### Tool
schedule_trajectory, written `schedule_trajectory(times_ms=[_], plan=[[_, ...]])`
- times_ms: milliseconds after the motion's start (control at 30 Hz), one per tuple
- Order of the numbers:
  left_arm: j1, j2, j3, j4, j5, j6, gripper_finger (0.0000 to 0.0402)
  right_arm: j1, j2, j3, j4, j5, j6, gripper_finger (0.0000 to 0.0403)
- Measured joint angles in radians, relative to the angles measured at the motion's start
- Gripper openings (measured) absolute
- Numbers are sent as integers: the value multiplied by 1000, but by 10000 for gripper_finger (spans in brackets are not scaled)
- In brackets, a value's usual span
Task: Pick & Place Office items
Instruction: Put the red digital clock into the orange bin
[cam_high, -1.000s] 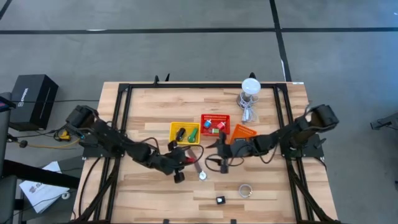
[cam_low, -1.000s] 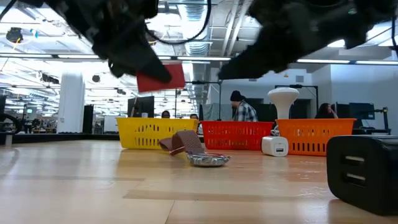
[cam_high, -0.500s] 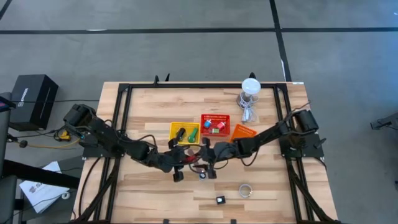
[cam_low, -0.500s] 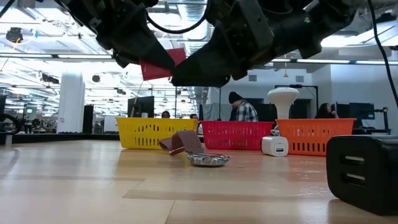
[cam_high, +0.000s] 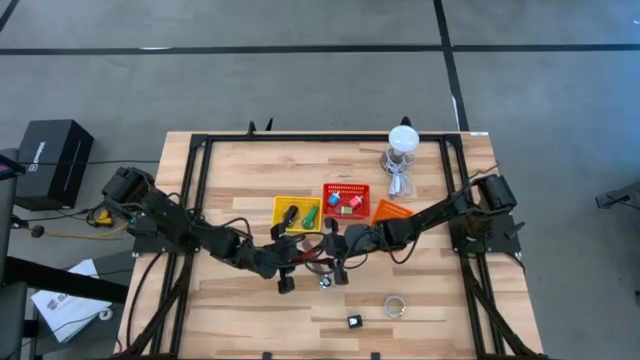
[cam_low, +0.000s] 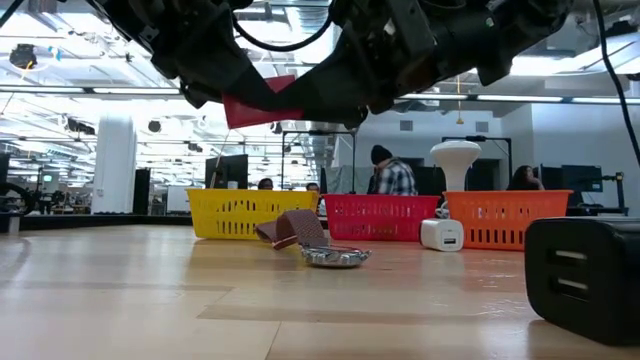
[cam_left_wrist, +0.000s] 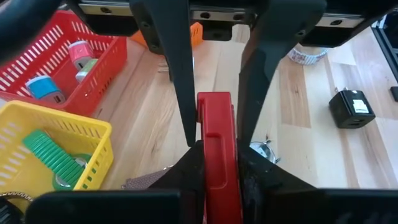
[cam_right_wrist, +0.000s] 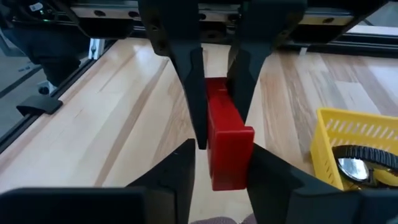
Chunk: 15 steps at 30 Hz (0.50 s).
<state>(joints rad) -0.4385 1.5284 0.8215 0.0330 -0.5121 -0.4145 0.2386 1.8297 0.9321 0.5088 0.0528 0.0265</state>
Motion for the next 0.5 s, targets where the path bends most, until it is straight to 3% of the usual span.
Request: schedule_trajectory(times_ms=[267,500], plan=[[0,0,0,-1,23,14,57,0,4,0,-2,-6,-1,76],[0,0,0,-2,31,45,54,1,4,1,-11,-7,-3,71]])
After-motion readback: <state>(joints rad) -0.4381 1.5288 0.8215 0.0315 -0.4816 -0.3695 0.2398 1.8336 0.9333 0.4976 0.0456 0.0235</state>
